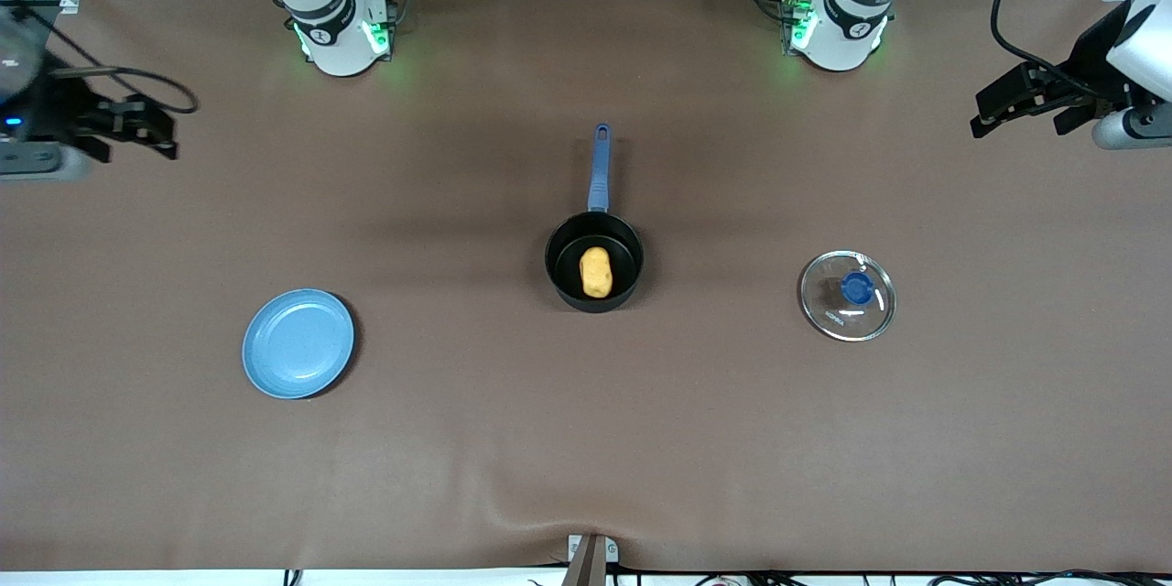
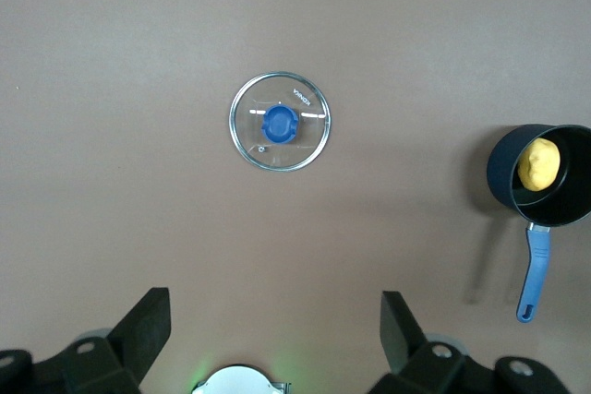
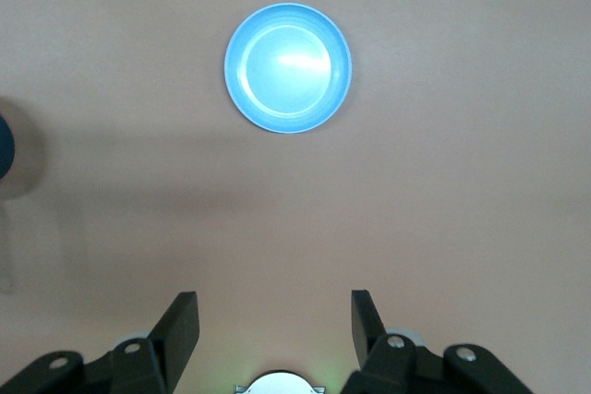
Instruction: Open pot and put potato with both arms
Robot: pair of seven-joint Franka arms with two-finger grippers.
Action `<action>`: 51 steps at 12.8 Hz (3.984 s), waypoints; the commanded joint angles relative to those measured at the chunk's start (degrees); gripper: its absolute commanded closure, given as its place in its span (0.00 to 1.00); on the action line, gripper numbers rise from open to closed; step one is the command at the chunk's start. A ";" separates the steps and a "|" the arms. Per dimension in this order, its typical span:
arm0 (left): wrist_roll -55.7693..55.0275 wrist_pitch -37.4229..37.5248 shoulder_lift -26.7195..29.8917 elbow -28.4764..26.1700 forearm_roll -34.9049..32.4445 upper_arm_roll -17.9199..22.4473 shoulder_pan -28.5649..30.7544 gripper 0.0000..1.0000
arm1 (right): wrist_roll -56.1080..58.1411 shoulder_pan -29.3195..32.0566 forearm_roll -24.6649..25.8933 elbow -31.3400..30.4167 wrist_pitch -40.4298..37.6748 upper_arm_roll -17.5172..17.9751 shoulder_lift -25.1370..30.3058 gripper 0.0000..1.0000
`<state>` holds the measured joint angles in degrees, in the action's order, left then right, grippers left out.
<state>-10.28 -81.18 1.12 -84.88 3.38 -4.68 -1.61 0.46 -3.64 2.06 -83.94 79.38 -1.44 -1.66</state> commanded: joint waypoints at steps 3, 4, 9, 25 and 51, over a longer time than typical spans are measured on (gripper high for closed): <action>0.00 -0.30 1.08 -1.08 -1.36 -0.15 0.12 0.00 | 0.07 5.22 -3.46 -2.45 4.18 1.44 1.49 0.06; 0.00 -0.30 1.08 -1.08 -1.36 -0.06 0.12 0.00 | -0.02 5.40 -3.81 -2.90 6.03 1.44 1.31 0.00; -0.35 -0.21 1.25 -0.81 -1.36 -0.33 -0.06 0.00 | 1.99 6.89 -3.99 -3.86 20.16 1.44 1.75 0.00; 0.17 -6.27 3.36 -6.87 -5.40 -3.67 0.12 0.00 | 2.18 7.07 -5.14 -2.64 14.66 1.35 3.42 0.00; 0.26 -5.13 3.45 -5.56 -4.61 -2.70 1.44 0.00 | 2.53 7.25 -2.68 -7.03 15.10 1.71 5.80 0.00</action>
<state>-10.09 -87.35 4.41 -90.99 -1.46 -7.21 -0.55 2.40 2.65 -1.33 -89.62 94.01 -0.56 2.67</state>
